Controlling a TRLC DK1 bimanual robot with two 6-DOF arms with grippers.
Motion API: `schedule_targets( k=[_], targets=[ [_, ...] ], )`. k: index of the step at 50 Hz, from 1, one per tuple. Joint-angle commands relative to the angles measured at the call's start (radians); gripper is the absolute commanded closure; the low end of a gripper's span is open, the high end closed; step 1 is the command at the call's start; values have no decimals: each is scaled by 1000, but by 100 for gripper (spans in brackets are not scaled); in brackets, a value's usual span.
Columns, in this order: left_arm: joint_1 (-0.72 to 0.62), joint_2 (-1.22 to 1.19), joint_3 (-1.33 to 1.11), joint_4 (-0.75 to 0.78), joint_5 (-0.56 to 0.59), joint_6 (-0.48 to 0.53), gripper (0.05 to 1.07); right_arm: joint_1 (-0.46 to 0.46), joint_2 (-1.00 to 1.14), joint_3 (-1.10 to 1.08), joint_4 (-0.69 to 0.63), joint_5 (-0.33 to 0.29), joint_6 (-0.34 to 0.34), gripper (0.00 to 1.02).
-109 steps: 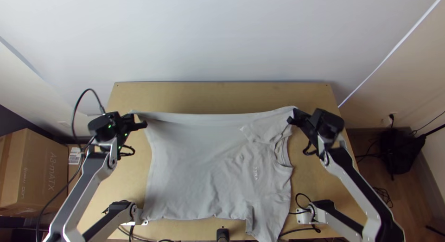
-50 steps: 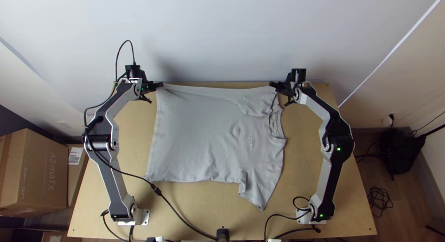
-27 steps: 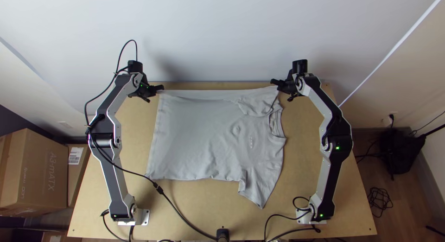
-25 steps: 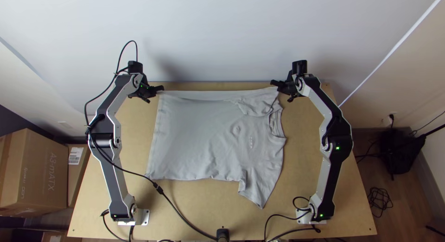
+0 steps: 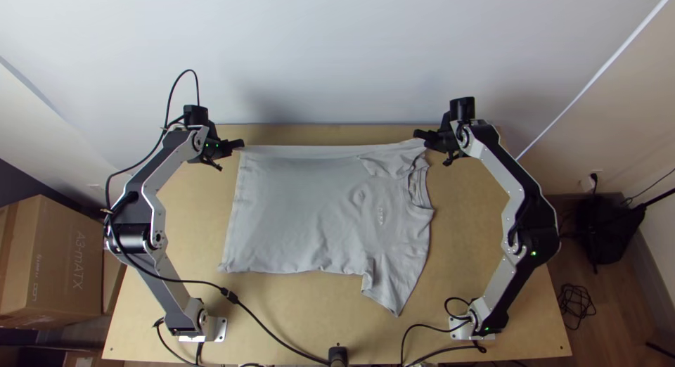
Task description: Fold the t-shirt
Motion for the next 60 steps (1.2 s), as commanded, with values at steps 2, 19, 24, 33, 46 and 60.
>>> schedule_targets(
  k=[2,19,24,33,46,60],
  targets=[
    [5,-63,-94,39,1,-15,105,6,-87,-110,23,11,-12,100],
    [0,-122,-263,114,1,-22,105,24,-198,-378,140,11,-4,100],
    [0,-130,-290,125,1,-26,105,29,-205,-434,172,10,4,100],
    [-1,-130,-327,149,1,-15,105,27,-202,-492,212,11,7,100],
    [2,-153,-364,151,1,24,73,29,-198,-513,180,10,7,79],
    [25,-234,-416,95,54,35,11,29,-360,-599,100,10,-4,23]
  ],
)
